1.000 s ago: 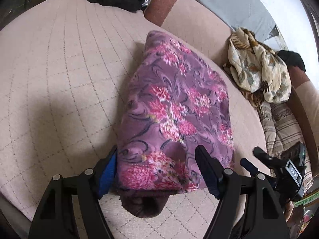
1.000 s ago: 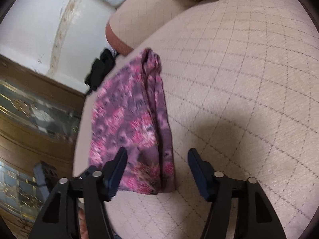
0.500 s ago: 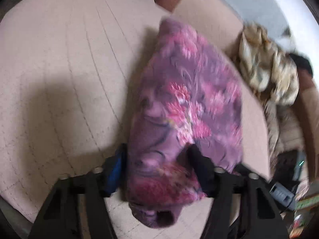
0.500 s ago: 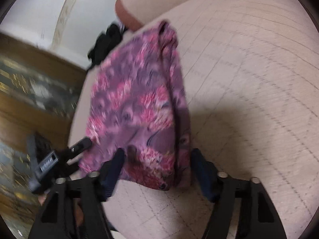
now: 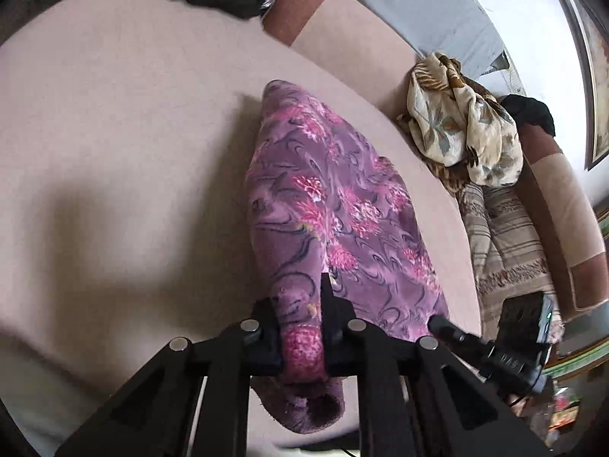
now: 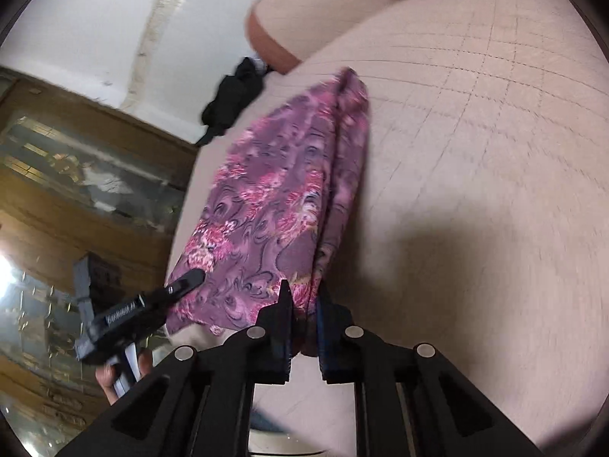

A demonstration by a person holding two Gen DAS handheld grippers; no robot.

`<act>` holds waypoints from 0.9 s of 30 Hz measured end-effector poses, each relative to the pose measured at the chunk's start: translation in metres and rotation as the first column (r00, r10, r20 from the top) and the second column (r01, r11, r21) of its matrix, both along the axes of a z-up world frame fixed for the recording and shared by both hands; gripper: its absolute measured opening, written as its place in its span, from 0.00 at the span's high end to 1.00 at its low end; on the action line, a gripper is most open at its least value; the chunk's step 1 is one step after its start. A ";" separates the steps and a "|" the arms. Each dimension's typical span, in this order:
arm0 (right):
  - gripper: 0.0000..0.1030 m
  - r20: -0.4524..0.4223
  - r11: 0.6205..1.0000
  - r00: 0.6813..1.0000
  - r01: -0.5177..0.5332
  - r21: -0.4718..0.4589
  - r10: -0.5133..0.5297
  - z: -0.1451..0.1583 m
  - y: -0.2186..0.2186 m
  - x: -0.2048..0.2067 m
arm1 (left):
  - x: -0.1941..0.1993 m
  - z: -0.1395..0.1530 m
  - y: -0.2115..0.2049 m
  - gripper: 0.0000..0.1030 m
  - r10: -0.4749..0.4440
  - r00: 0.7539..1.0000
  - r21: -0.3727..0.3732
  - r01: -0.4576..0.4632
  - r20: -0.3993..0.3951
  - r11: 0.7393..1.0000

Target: Fold small clothes

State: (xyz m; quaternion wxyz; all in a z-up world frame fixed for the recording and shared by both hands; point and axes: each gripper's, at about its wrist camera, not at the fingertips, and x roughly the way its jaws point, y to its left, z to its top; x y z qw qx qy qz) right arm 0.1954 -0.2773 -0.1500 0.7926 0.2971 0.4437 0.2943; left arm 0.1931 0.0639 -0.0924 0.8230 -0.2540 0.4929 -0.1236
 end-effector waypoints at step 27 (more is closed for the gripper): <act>0.97 -0.023 0.979 0.995 0.089 -0.186 -0.095 -0.008 0.028 0.079 | 0.068 -0.034 0.022 0.62 0.053 0.992 0.020 -0.051 -0.115 0.998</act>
